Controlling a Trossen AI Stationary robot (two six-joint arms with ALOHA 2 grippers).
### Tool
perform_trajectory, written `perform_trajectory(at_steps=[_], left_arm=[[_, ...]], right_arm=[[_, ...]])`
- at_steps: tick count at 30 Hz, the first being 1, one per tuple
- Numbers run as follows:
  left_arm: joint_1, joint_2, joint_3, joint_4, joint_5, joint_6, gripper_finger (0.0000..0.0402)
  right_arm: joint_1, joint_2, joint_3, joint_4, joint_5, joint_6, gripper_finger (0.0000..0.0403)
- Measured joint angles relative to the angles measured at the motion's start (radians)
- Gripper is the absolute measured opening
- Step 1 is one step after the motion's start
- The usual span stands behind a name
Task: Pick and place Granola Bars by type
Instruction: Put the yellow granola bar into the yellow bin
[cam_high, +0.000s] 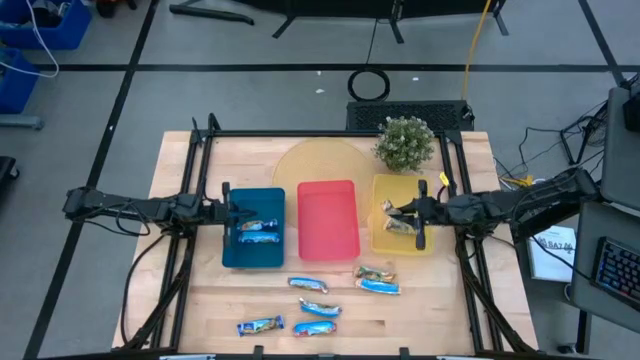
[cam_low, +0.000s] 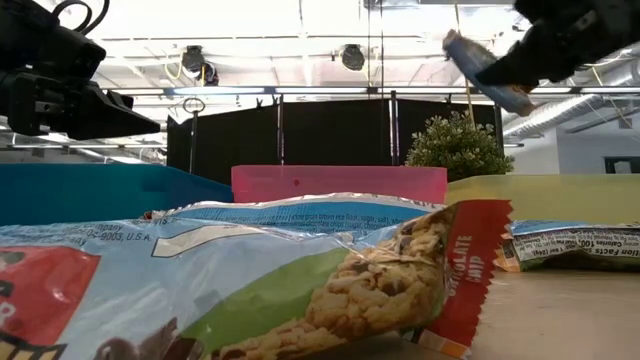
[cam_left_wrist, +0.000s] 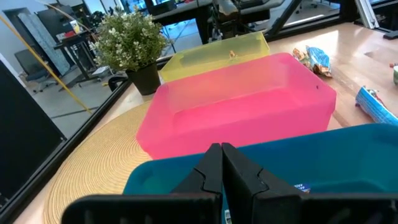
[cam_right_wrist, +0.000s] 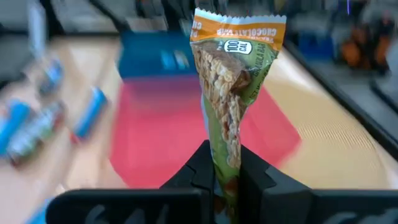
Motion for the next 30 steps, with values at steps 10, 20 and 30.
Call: perform_trajectory(at_steps=[10, 20, 30], left_arm=[[0.000, 0.000, 0.000, -0.001, 0.000, -0.004, 0.0010], [0.000, 0.000, 0.000, 0.010, 0.000, 0.000, 0.0010], [0.000, 0.000, -0.001, 0.032, 0.001, 0.003, 0.0010]], right_arm=[[-0.152, 0.368, 0.323, -0.533, -0.004, 0.073, 0.0021], [-0.254, 0.542, 0.326, -0.635, -0.109, 0.038, 0.0023], [-0.285, 0.601, 0.314, -0.639, -0.112, -0.017, 0.0026]])
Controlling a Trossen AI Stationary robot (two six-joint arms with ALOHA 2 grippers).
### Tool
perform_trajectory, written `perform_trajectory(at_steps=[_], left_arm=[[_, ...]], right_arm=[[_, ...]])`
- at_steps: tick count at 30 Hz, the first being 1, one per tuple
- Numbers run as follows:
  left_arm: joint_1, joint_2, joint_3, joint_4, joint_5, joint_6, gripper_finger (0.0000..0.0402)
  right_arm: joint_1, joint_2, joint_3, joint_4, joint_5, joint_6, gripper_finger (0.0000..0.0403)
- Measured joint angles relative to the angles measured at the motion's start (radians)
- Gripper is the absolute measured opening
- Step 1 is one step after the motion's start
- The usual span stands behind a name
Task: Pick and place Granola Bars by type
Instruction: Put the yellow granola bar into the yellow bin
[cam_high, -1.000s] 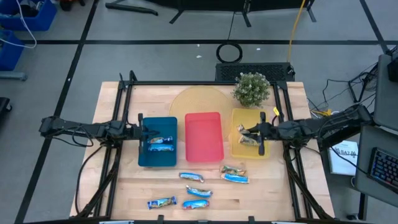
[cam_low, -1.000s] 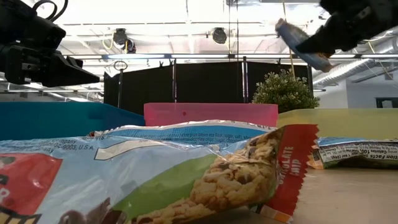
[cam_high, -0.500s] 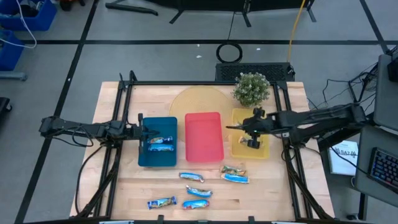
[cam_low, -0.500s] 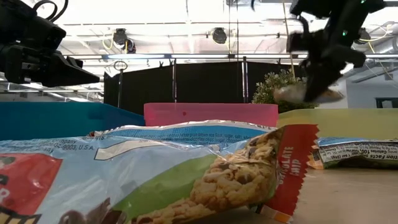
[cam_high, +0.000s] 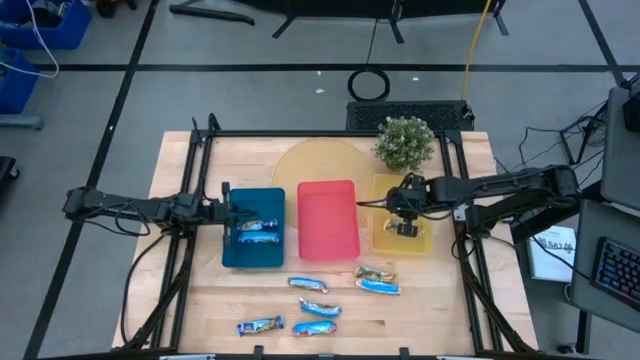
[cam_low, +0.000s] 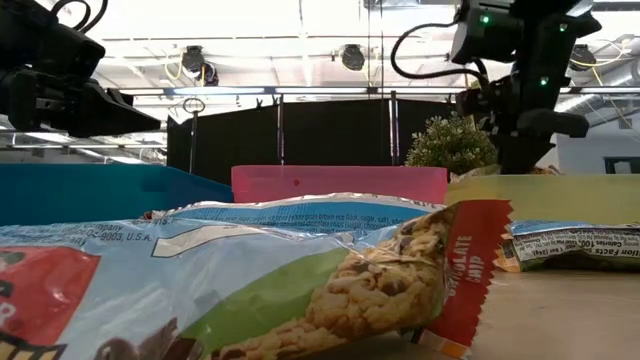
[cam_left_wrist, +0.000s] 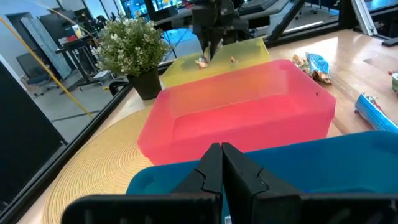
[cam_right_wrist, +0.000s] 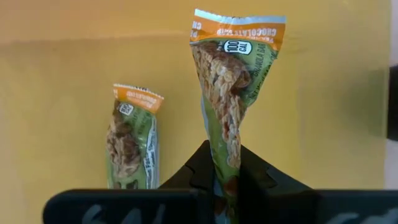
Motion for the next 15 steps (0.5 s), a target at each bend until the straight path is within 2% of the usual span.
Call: perform_trajectory(at_steps=[6, 10, 15], left_arm=[[0.000, 0.000, 0.000, 0.002, 0.000, 0.000, 0.0010], [0.000, 0.000, 0.000, 0.027, 0.001, 0.000, 0.0010], [0.000, 0.000, 0.000, 0.042, 0.003, 0.000, 0.0010]], right_arm=[[-0.004, 0.001, -0.053, 0.045, -0.072, -0.058, 0.0020], [-0.019, 0.000, -0.052, 0.054, -0.074, -0.061, 0.0028], [-0.046, 0.000, -0.052, 0.052, -0.080, -0.063, 0.0019]])
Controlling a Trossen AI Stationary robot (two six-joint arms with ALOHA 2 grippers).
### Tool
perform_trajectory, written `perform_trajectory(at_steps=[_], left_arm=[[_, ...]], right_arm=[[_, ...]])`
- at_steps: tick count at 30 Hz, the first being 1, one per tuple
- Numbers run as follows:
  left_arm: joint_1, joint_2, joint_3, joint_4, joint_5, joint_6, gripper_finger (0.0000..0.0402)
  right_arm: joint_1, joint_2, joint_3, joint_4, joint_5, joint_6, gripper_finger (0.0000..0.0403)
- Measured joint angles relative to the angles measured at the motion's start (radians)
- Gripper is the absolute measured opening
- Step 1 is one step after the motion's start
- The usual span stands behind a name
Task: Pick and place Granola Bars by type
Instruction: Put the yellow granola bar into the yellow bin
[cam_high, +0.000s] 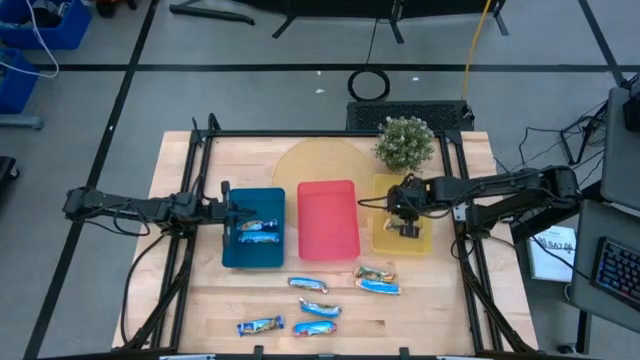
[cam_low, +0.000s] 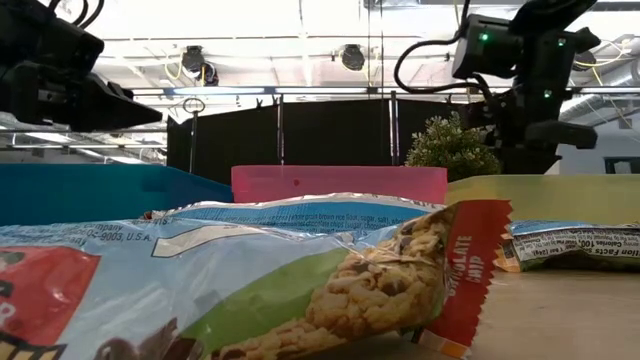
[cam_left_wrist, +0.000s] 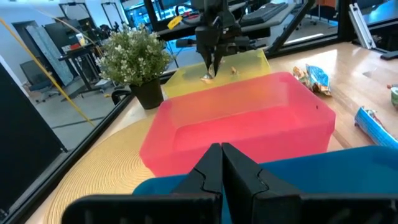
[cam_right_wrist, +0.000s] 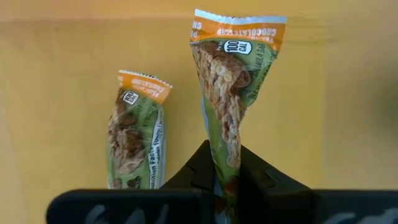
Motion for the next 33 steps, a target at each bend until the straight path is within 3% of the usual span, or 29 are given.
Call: perform_trajectory(at_steps=[8, 18, 25, 33], left_arm=[[0.000, 0.000, 0.000, 0.003, 0.000, 0.000, 0.0010], [0.000, 0.000, 0.000, 0.002, 0.000, 0.000, 0.0010], [0.000, 0.000, 0.000, 0.001, 0.000, 0.000, 0.0010], [0.000, 0.000, 0.001, -0.025, -0.001, 0.000, 0.0010]], right_arm=[[-0.040, 0.020, 0.000, 0.007, -0.023, 0.033, 0.0022], [-0.086, 0.142, 0.000, 0.005, -0.053, 0.070, 0.0034], [-0.090, 0.179, 0.000, 0.009, -0.073, 0.046, 0.0022], [-0.090, 0.102, 0.000, -0.002, -0.072, 0.051, 0.0101]])
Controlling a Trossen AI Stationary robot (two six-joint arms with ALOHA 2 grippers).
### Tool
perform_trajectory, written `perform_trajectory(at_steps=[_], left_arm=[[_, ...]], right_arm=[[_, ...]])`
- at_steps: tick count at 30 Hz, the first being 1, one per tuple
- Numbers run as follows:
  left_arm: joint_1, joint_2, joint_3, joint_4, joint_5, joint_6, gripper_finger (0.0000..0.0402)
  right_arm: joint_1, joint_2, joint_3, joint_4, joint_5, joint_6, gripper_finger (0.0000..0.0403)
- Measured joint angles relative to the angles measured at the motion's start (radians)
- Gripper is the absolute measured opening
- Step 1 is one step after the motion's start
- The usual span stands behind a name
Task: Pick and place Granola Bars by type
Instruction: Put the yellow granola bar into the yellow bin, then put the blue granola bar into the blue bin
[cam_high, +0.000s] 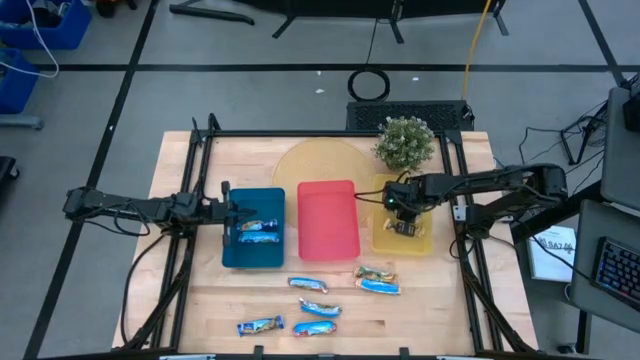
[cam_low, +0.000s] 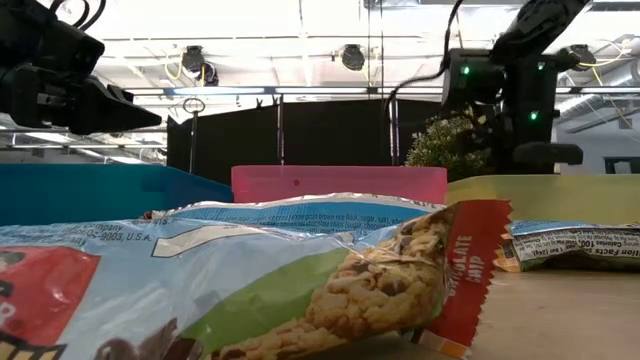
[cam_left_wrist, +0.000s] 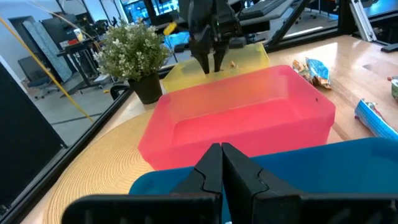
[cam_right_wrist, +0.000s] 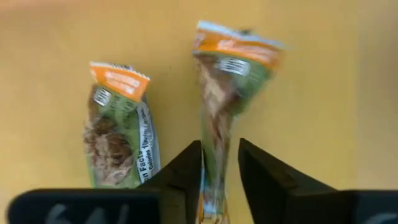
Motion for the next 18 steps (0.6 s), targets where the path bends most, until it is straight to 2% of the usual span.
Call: perform_trajectory(at_steps=[4, 8, 11, 18], left_arm=[[0.000, 0.000, 0.000, -0.002, -0.001, 0.000, 0.0010], [0.000, 0.000, 0.000, -0.002, -0.001, -0.002, 0.0010], [0.000, 0.000, 0.000, 0.000, -0.002, -0.012, 0.0010], [0.000, 0.000, 0.000, 0.002, -0.003, -0.024, 0.0010]], right_arm=[[0.000, -0.099, 0.000, -0.003, 0.005, 0.000, 0.0126], [0.007, -0.255, 0.005, -0.006, 0.026, 0.000, 0.0123], [0.033, -0.396, 0.006, -0.005, 0.023, -0.002, 0.0098], [0.097, -0.738, -0.026, 0.053, 0.023, -0.048, 0.0009]])
